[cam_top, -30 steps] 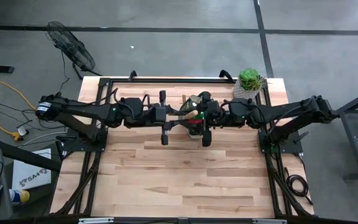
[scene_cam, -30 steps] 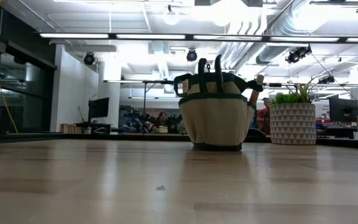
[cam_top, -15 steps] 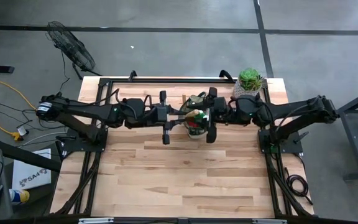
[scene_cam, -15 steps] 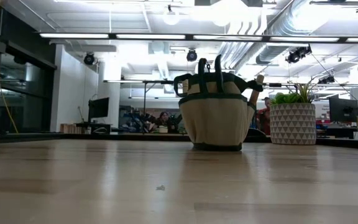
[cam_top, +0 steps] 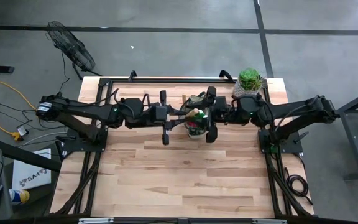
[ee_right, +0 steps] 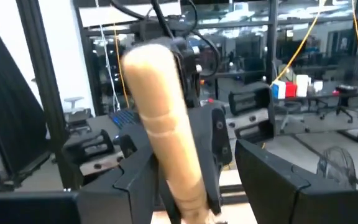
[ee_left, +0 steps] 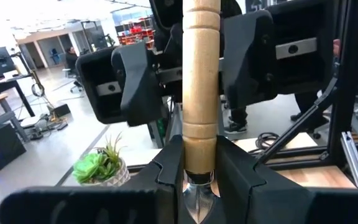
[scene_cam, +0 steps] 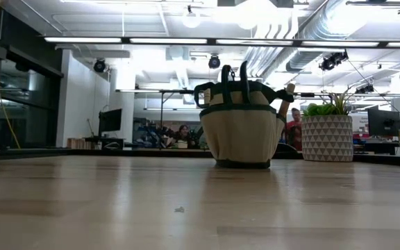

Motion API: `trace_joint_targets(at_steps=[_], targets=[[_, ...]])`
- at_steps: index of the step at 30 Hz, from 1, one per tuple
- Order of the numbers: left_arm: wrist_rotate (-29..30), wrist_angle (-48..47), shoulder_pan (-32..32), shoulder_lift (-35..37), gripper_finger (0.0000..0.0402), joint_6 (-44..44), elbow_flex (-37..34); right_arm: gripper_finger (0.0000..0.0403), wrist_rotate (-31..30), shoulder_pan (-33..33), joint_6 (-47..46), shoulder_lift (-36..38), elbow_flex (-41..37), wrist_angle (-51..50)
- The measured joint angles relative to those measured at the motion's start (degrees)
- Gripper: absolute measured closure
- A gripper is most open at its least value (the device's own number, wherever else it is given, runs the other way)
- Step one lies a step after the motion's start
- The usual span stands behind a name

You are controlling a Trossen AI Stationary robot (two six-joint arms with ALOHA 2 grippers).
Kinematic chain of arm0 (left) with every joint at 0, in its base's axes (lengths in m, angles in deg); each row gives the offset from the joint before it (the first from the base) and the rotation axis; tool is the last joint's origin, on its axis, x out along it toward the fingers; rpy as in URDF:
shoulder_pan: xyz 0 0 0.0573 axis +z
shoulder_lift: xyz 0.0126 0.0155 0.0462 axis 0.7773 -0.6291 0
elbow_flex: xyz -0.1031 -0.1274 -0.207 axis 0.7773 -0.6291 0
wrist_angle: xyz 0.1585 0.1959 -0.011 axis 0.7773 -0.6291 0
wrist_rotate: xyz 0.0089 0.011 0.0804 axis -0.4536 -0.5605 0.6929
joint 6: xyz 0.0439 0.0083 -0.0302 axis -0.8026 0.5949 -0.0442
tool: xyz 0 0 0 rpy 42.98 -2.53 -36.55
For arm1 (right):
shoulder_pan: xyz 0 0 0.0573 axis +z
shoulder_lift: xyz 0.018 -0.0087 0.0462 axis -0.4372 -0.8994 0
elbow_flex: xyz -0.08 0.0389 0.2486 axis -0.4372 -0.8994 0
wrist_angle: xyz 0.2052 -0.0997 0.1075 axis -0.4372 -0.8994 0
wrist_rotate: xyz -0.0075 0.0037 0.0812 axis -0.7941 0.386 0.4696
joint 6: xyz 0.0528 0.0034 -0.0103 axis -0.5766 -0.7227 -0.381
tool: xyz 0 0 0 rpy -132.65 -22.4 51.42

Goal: Pick & Place Garden tools in Gardening bag
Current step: Put the brown trowel into the gardening bag

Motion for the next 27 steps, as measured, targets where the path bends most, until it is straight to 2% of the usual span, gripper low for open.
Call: trace_joint_targets(at_steps=[8, 13, 22, 27], targets=[[-0.3, 0.3, 0.0, 0.0, 0.0342, 2.4, 0.0, 0.0216, 1.4, 0.0, -0.7, -0.1, 0.0, -0.3], [-0.3, 0.3, 0.0, 0.0, 0.0342, 4.3, 0.0, 0.0251, 1.4, 0.0, -0.7, -0.1, 0.0, -0.3], [-0.3, 0.3, 0.0, 0.0, 0.0342, 7.3, 0.0, 0.0342, 1.4, 0.0, -0.5, -0.1, 0.0, -0.2], [0.2, 0.3, 0.0, 0.1, 0.0334, 7.4, 0.0, 0.0342, 2.2, 0.0, -0.5, -0.1, 0.0, -0.2]])
